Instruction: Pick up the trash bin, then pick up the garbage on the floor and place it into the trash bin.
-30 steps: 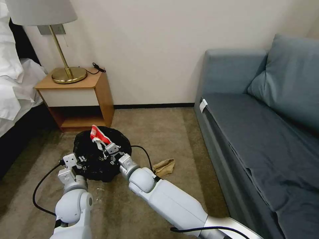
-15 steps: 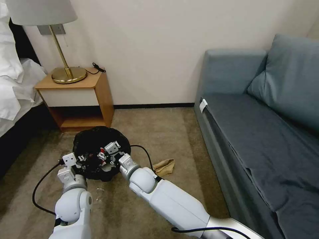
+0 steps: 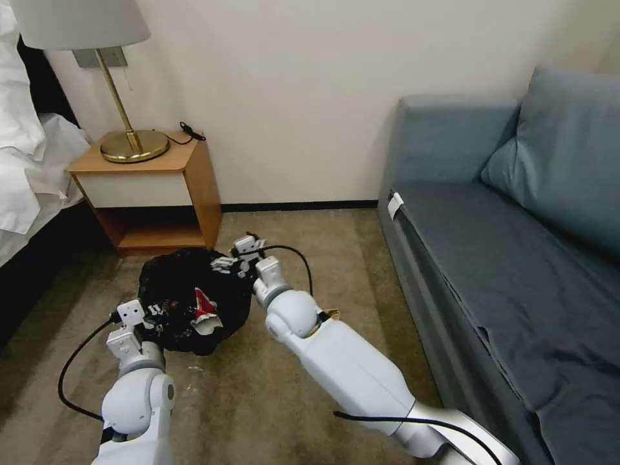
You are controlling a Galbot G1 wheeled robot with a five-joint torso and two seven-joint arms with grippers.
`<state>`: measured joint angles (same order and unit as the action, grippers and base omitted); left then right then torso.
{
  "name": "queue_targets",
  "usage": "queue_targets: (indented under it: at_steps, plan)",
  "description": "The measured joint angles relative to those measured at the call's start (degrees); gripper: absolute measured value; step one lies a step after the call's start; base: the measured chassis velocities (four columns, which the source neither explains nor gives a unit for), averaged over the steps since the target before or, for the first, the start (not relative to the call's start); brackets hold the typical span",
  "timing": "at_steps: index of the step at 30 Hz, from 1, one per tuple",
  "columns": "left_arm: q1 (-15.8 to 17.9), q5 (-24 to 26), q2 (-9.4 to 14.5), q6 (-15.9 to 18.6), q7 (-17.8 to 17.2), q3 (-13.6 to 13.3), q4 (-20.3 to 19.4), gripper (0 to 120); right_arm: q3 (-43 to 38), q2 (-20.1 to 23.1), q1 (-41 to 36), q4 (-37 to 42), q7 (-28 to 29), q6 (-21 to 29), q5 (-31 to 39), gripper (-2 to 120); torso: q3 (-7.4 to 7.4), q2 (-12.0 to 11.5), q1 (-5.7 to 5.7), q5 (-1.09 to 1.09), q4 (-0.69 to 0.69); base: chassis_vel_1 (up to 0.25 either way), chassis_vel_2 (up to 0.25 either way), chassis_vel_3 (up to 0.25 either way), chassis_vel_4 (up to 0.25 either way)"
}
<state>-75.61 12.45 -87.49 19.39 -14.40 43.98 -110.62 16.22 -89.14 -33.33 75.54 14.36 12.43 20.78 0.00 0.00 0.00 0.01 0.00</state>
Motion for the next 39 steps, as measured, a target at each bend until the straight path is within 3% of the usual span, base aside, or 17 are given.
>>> queue_targets:
  at_steps: [6,9,14,19,28,39]
  plan:
    - [-0.3,0.4,0.2,0.0,0.1,0.5,-0.4,4,-1.9,-0.1,-0.2,-5.2,3.7,5.9,3.8,100,0.0,0.0,0.0,0.0,0.0,0.0,0.0,0.0,0.0]
    - [-0.5,0.6,0.3,0.1,0.1,0.6,-0.8,4,-2.9,-1.1,-0.6,-8.0,9.2,12.3,9.8,100,0.0,0.0,0.0,0.0,0.0,0.0,0.0,0.0,0.0]
    - [-0.6,0.6,0.2,0.2,0.1,0.6,-1.1,4,-3.4,-1.1,-1.2,-9.3,11.0,16.1,10.4,100,0.0,0.0,0.0,0.0,0.0,0.0,0.0,0.0,0.0]
    - [-0.7,0.6,0.1,0.2,0.1,0.6,-1.3,4,-4.2,-0.5,-3.5,-8.9,14.1,24.7,12.1,100,0.0,0.0,0.0,0.0,0.0,0.0,0.0,0.0,0.0]
    - [-1.0,0.6,-0.2,0.2,0.0,0.5,-1.6,4,-7.9,-1.4,-6.5,-14.1,12.1,27.1,8.4,100,0.0,0.0,0.0,-0.01,0.0,0.0,0.0,0.0,0.0]
    - [-3.1,0.3,-0.7,-0.4,0.0,0.6,-2.7,4,-10.0,-2.5,-6.4,-19.6,7.8,23.2,7.4,100,0.0,0.0,0.0,-0.01,0.0,0.0,0.0,0.0,0.0]
